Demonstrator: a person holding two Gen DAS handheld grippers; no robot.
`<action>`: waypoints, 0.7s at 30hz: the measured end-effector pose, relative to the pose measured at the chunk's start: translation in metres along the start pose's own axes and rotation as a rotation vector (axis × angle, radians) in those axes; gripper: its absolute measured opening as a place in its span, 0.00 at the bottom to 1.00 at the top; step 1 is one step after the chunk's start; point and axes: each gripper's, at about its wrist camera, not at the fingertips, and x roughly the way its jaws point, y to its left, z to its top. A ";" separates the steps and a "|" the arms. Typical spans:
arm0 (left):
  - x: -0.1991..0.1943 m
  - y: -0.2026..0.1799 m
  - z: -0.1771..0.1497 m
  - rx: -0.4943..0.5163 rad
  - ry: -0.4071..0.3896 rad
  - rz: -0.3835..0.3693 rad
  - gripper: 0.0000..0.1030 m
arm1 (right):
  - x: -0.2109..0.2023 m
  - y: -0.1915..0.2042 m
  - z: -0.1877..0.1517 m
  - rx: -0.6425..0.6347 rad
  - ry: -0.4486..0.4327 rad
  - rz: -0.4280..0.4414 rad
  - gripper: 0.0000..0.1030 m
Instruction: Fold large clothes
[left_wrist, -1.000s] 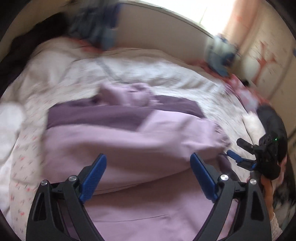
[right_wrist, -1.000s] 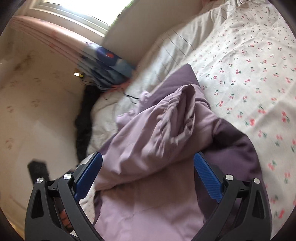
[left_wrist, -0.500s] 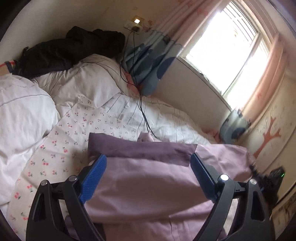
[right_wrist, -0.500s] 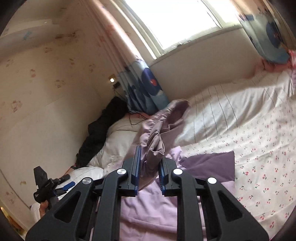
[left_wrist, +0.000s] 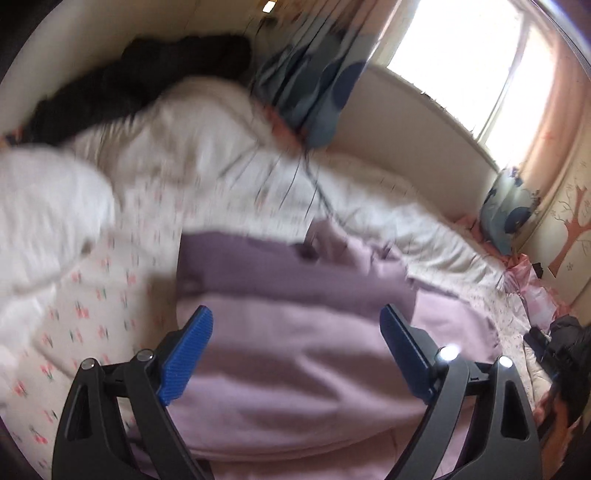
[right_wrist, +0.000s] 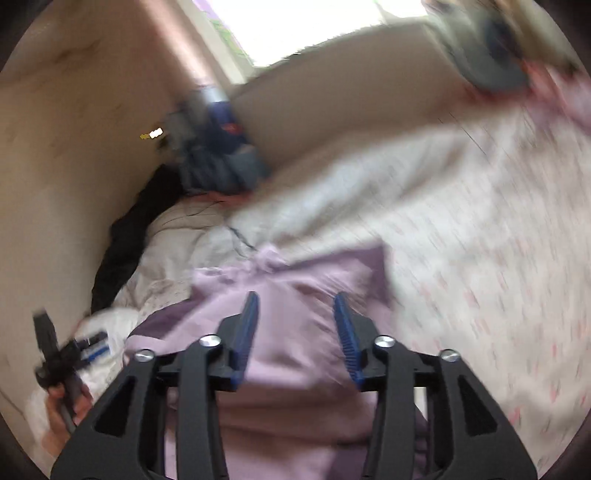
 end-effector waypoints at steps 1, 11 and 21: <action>0.002 -0.002 0.002 0.003 0.000 -0.007 0.91 | 0.011 0.013 0.002 -0.043 0.021 0.005 0.50; 0.051 0.035 -0.031 -0.059 0.220 0.036 0.92 | 0.077 -0.025 -0.036 0.068 0.304 0.013 0.42; -0.173 0.115 -0.104 -0.101 0.325 -0.058 0.93 | -0.163 -0.087 -0.127 0.186 0.533 0.170 0.81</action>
